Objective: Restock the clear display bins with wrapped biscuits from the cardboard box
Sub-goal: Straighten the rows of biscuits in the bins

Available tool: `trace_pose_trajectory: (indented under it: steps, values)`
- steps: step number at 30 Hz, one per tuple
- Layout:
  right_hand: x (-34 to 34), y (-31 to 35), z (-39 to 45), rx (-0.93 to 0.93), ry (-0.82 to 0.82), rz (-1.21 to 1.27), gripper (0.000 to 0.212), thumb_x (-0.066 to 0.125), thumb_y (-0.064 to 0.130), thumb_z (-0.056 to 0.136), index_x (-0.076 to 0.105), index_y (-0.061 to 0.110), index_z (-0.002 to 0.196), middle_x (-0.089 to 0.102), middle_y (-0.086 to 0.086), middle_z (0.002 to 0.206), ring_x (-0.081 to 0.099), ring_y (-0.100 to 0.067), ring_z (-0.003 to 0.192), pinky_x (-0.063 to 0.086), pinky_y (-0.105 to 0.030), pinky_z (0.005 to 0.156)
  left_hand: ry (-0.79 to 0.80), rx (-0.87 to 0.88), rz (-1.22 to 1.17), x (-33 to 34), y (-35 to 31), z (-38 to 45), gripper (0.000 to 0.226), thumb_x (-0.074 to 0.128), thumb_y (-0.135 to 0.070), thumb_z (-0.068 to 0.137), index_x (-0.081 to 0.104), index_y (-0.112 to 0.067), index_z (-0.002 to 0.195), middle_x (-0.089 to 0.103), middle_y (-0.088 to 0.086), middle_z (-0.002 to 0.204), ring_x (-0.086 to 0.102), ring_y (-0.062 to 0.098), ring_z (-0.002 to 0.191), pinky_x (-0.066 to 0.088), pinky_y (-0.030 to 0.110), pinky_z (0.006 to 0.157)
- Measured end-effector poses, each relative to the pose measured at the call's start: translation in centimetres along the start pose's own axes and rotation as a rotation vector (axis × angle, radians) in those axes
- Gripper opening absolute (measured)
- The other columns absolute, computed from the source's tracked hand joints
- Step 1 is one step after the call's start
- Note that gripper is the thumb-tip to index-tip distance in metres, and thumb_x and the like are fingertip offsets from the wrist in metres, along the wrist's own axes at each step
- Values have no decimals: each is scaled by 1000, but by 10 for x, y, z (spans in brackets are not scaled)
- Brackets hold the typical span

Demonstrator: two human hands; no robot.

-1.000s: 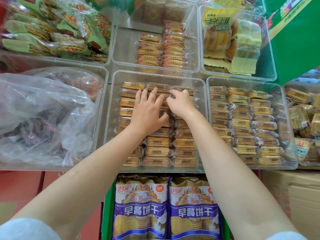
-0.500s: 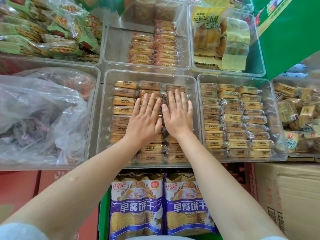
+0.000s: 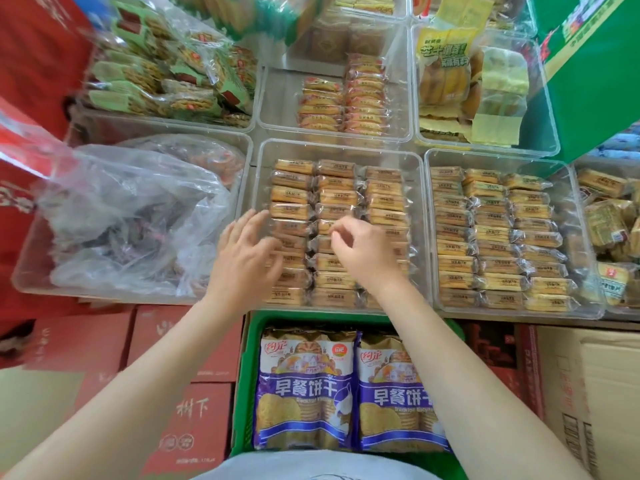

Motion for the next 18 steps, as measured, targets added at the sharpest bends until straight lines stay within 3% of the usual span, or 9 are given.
trace_pose_trajectory:
  steps: [3,8,11,14,18]
  values:
    - [34,18,-11,36,302,-155,17,57,32,99,68,18,101,64,4,98,61,-18,91,54,-35,76,65,11,17,4,4,-22,6,78,-24,84,77,-18,85,46,17,152,31,40,146,23,58,117]
    - [38,21,-22,147,279,-303,39,62,58,91,62,19,91,63,4,88,61,-16,79,55,-36,70,4,-88,104,-3,14,-33,15,76,-32,86,74,-18,80,34,18,160,18,40,152,23,59,119]
    - [45,23,-27,163,279,-392,30,61,51,94,63,21,93,64,4,91,61,-16,81,56,-35,68,32,-107,196,-3,14,-33,19,66,-41,92,74,-23,92,20,18,165,8,41,154,17,57,122]
    - [50,22,-31,205,238,-393,19,56,39,99,62,21,94,64,3,91,60,-19,82,49,-31,62,137,-133,276,0,12,-28,38,48,-57,98,72,-31,112,6,14,168,-4,38,155,8,54,122]
    - [49,18,-32,256,224,-372,16,50,31,101,59,23,90,61,4,86,58,-19,80,41,-28,57,217,-203,223,6,10,-29,45,44,-63,98,75,-31,96,7,9,169,-5,37,155,5,54,123]
Point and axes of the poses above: each hand's wrist, its own z-axis towards the middle knuckle, its own x-axis out of the palm, y = z × x, the point moved 5 cm from there along z, towards the middle knuckle
